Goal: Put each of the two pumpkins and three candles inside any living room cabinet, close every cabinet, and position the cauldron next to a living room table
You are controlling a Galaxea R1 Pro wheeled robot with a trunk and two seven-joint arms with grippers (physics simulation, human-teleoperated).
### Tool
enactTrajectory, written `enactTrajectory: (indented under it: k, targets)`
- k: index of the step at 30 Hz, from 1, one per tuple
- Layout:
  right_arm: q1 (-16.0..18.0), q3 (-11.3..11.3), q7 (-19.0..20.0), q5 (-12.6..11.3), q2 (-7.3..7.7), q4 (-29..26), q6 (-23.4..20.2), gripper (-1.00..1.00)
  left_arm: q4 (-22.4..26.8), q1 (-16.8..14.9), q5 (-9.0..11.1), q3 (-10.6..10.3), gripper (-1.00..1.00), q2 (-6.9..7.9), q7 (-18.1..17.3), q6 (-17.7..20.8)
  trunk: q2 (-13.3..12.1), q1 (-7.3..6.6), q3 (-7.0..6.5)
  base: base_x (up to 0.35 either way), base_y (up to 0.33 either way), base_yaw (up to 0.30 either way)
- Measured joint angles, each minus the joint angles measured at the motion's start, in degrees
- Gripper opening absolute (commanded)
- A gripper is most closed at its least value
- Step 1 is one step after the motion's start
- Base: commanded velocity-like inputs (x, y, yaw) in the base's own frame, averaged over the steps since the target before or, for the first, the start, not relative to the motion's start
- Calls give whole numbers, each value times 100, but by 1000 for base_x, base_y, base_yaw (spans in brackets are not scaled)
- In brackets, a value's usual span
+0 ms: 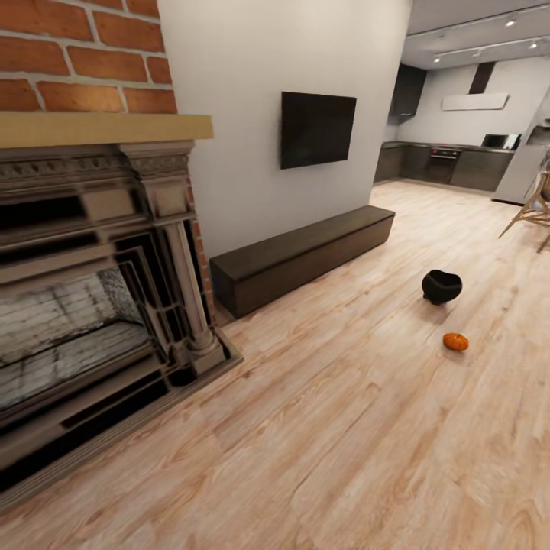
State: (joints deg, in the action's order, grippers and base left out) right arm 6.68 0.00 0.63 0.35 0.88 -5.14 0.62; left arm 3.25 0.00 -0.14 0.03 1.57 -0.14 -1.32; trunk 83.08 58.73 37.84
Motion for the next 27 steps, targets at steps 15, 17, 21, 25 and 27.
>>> enactTrajectory:
  k: [15,17,21,25,27]
  targets:
    - [0,8,-1,0,0,4,9,100,0,0,-1,-3,100,1,-4,0,0,0,0,0,0,-284]
    - [0,7,-1,0,0,3,9,100,0,0,-2,-3,100,1,-4,0,0,0,0,0,0,-284]
    - [0,8,-1,0,0,1,9,100,0,0,-3,-3,100,1,-4,0,0,0,0,0,0,-284]
    - [0,8,-8,0,0,-1,15,100,0,-1,-3,-3,100,1,-4,0,0,0,0,0,0,-284]
    - [0,9,-9,0,0,0,17,100,0,-2,-2,-3,100,1,-4,0,0,0,0,0,0,-284]
